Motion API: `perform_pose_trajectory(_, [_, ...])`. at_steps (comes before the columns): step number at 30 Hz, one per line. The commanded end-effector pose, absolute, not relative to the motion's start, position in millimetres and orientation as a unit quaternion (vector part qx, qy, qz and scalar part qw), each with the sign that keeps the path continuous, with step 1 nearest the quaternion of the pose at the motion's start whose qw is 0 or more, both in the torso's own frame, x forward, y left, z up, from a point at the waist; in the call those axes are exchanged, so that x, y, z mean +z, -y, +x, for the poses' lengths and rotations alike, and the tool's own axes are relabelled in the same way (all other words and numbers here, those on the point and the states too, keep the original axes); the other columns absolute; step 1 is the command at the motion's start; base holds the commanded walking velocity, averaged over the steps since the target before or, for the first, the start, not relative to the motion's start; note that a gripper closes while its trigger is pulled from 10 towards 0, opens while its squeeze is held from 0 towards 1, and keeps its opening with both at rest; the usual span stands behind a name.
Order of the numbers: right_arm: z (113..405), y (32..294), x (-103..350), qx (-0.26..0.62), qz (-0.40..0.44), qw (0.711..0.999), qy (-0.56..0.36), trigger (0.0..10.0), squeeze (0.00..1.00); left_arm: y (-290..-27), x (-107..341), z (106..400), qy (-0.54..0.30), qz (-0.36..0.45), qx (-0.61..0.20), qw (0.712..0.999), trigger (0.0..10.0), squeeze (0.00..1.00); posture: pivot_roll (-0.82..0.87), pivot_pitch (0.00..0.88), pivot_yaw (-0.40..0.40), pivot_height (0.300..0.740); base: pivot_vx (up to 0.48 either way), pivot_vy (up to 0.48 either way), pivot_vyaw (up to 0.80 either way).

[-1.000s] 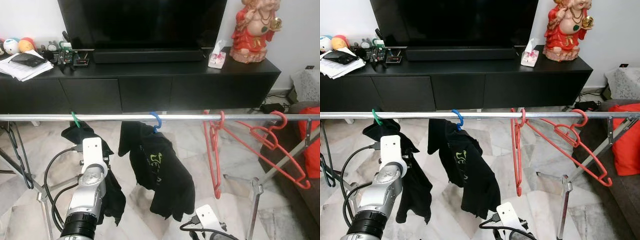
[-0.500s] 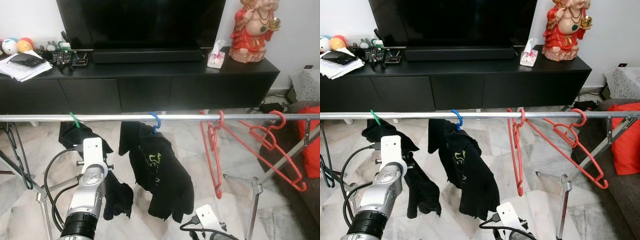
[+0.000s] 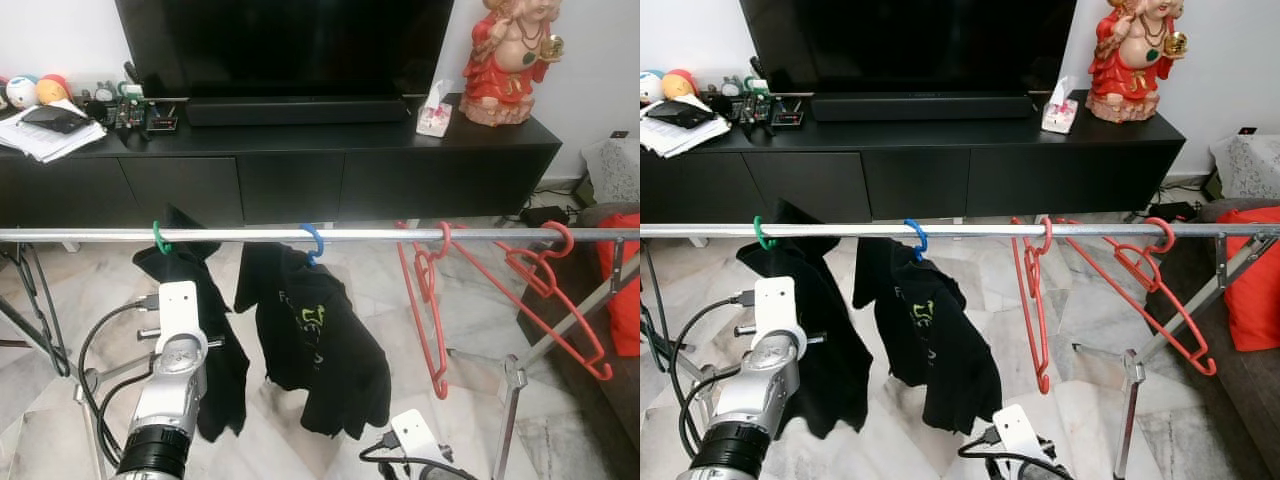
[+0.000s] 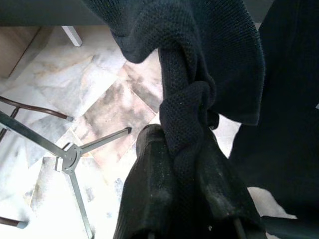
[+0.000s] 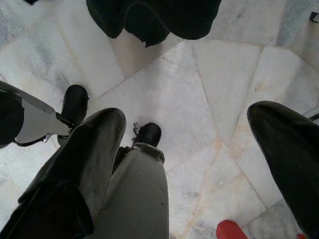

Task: Hang hanger

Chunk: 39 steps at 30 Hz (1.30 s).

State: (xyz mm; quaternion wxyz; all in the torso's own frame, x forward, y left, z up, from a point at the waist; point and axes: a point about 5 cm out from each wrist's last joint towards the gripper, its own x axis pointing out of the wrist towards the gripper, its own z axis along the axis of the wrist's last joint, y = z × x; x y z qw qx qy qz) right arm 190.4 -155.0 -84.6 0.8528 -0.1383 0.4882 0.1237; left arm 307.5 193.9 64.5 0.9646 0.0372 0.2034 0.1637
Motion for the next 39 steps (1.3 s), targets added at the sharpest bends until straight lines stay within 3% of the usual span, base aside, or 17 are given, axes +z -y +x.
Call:
perform_pose_trajectory(1, [192, 155, -84, 0.124, -0.137, 0.854, -0.485, 10.0, 0.0, -192, 63, 306, -0.206, 0.054, 0.161, 0.964, 0.0, 0.0, -0.06, 0.0, -0.021, 0.74, 0.0, 0.0, 0.0])
perform_pose_trajectory(25, [189, 154, -85, 0.125, -0.138, 0.853, -0.487, 10.0, 0.0, -189, 87, 302, -0.086, 0.103, 0.132, 0.982, 0.0, 0.0, -0.05, 0.0, -0.006, 0.74, 0.0, 0.0, 0.0])
perform_pose_trajectory(26, [189, 154, -85, 0.126, -0.138, 0.853, -0.488, 10.0, 0.0, -190, 89, 300, -0.074, 0.103, 0.132, 0.983, 1.7, 0.0, -0.05, 0.0, -0.005, 0.74, 0.0, 0.0, 0.0])
perform_pose_trajectory(28, [189, 154, -85, 0.127, -0.139, 0.852, -0.488, 10.0, 0.0, -190, 90, 298, -0.066, 0.103, 0.132, 0.984, 1.7, 0.0, -0.05, 0.0, -0.005, 0.74, 0.0, 0.0, 0.0])
perform_pose_trajectory(29, [189, 154, -85, 0.128, -0.139, 0.852, -0.488, 10.0, 0.0, -191, 92, 295, -0.052, 0.104, 0.134, 0.984, 6.3, 0.0, -0.05, 0.0, -0.002, 0.74, 0.0, 0.0, 0.0])
perform_pose_trajectory(30, [188, 154, -86, 0.127, -0.138, 0.852, -0.488, 10.0, 0.0, -192, 93, 293, -0.049, 0.107, 0.135, 0.984, 10.0, 0.0, -0.05, 0.0, -0.001, 0.74, 0.0, 0.0, 0.0])
perform_pose_trajectory(39, [187, 155, -86, 0.119, -0.137, 0.852, -0.49, 10.0, 0.0, -210, 84, 258, -0.039, 0.149, 0.14, 0.978, 10.0, 0.0, -0.04, 0.0, 0.0, 0.74, 0.0, 0.0, 0.0])
